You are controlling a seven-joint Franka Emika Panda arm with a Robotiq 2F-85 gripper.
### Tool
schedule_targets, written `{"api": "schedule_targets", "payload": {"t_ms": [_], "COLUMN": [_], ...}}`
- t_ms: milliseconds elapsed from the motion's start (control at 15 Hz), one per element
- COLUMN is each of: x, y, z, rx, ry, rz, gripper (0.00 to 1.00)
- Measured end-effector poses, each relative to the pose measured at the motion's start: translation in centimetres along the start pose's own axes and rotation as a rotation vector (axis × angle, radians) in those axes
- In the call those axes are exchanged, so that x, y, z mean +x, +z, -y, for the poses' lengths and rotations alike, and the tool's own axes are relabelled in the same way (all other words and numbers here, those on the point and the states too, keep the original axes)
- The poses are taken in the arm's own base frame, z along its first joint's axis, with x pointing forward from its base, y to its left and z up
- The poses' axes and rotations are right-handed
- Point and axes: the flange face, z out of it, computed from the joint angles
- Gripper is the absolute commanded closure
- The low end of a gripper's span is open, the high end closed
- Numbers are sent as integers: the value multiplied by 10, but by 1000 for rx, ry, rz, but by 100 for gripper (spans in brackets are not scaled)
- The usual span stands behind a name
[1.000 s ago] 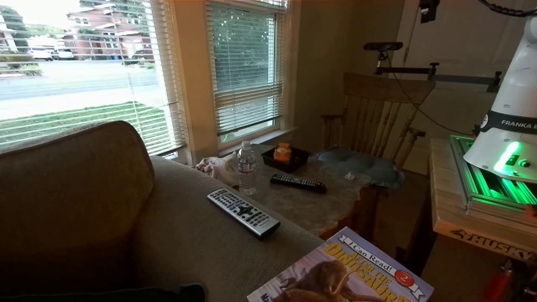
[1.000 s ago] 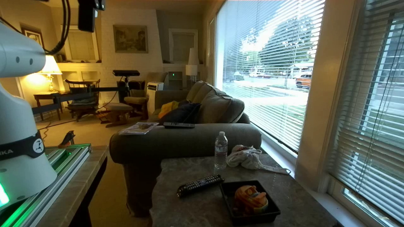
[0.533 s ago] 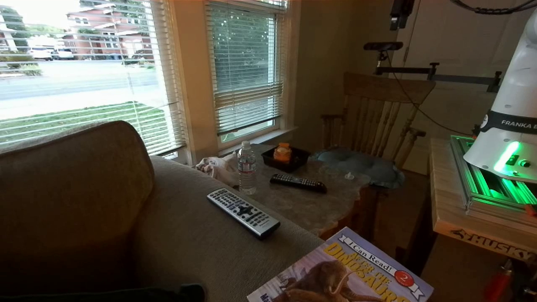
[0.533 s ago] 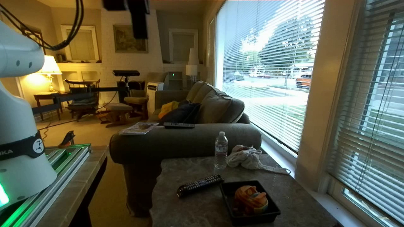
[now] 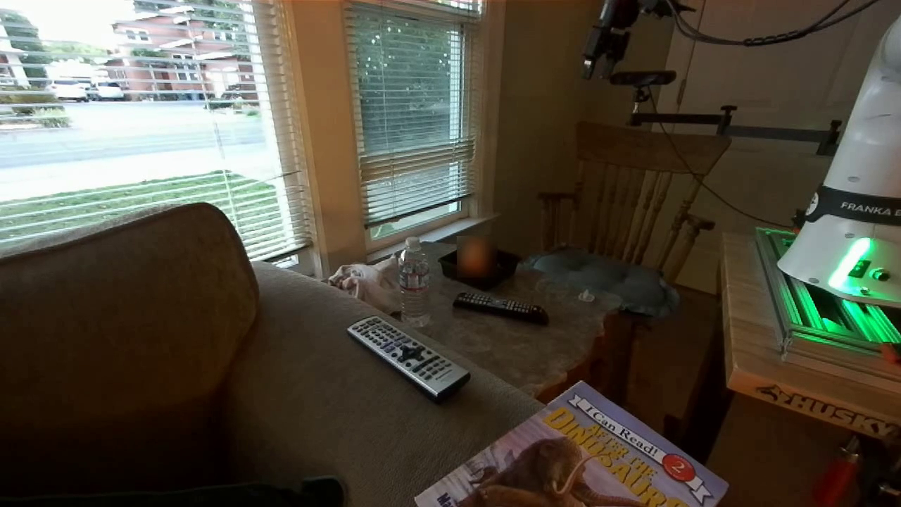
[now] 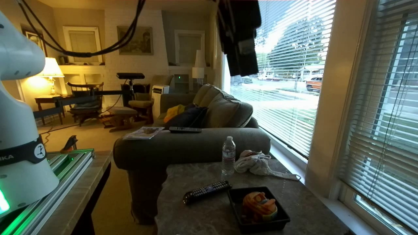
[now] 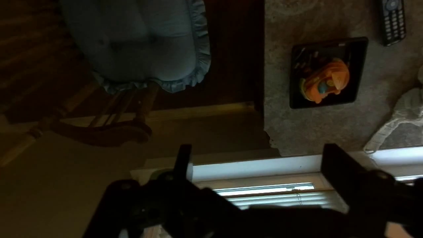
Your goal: Take the car out of the black box.
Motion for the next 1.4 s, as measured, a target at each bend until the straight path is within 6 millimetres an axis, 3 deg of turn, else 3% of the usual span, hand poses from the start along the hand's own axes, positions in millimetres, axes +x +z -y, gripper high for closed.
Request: {"api": "schedule_targets", "payload": {"t_ms": [267,400,1067,1200,1400], "x": [24,29,33,38,57], "y": [38,49,53,74,127], "z": [27,31,27,25,34], "rx": [64,62,54,41,16], "ry": [17,13,27,46,73], "rz": [46,63,65,82,104], "gripper": [0,0,0,0,0]}}
